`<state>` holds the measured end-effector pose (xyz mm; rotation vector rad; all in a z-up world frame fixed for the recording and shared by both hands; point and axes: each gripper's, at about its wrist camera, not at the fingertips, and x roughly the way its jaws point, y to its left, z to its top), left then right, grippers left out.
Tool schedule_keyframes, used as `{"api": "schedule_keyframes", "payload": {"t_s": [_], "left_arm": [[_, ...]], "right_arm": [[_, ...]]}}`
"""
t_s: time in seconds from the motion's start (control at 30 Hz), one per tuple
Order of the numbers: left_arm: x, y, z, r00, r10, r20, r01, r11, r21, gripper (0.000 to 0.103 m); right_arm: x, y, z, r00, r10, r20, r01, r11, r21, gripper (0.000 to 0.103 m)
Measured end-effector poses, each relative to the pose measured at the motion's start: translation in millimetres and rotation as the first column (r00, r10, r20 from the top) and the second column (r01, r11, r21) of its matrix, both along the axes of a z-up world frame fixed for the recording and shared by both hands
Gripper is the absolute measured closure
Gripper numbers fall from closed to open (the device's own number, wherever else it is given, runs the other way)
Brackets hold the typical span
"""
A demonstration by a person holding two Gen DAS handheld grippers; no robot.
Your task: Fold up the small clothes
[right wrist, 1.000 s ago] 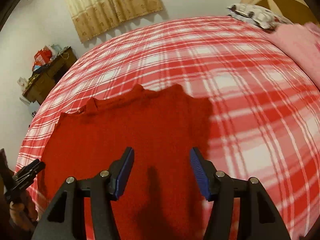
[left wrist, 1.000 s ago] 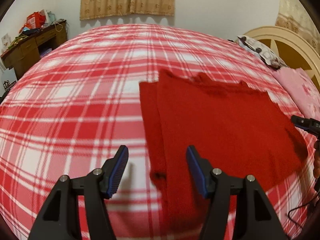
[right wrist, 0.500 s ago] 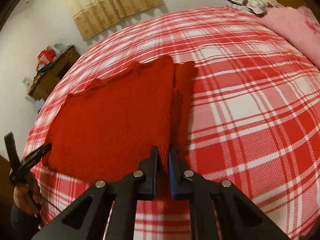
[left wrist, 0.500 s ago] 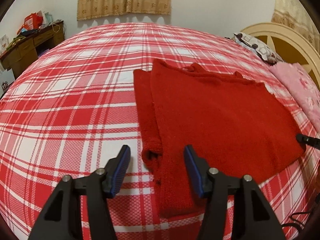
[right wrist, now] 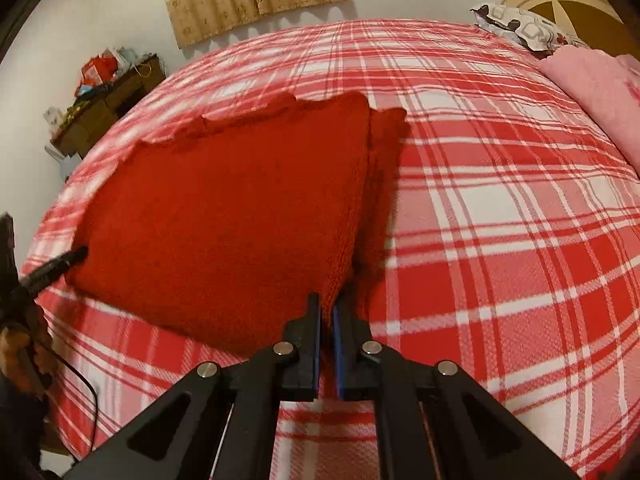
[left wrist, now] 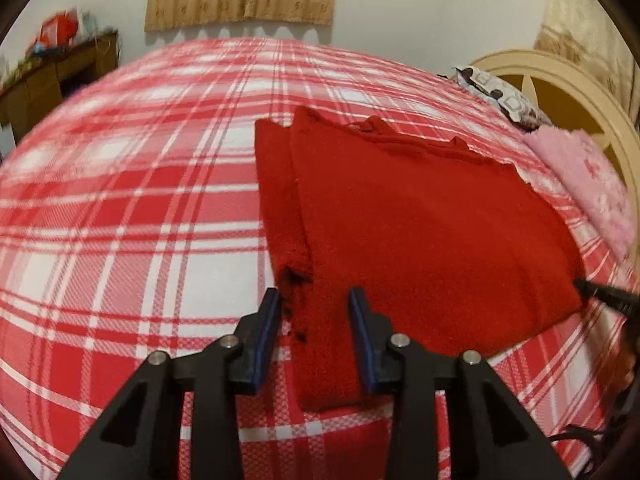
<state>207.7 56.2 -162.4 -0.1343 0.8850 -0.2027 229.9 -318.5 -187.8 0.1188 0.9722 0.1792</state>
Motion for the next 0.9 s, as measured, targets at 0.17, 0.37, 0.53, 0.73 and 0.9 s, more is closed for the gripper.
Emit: {"api": "schedule_keyframes", "payload": {"t_s": [0.17,0.37,0.53,0.73,0.9], "left_arm": [[-13.6,-8.9,-1.7,0.999,-0.037,0.02,0.036,0.999,0.026,0.071],[-16.4,-6.0,0.5,0.998,-0.058,0.022,0.058,0.998,0.005,0.085],[-23.3,-5.8,0.1,0.998,-0.061,0.024,0.061,0.998,0.008,0.091],[-26.2,0.5,-3.0,0.998,-0.052,0.021,0.052,0.999,-0.008,0.092],[-28.3,-0.6,-0.3,0.999,-0.041,0.028,0.04,0.999,0.03,0.084]], "right_arm": [[-7.3,-4.4,0.2,1.0,-0.001,0.002,0.001,1.0,0.003,0.098],[-3.9,7.9,32.7,0.992,-0.033,0.123,0.041,0.997,-0.061,0.063],[-2.3,22.1,41.4,0.987,-0.012,0.16,0.019,0.999,-0.043,0.057],[-6.1,32.1,30.2,0.988,0.032,0.152,-0.025,0.999,-0.049,0.052],[9.1,33.1,-0.6,0.998,0.048,0.04,-0.045,0.996,-0.074,0.041]]}}
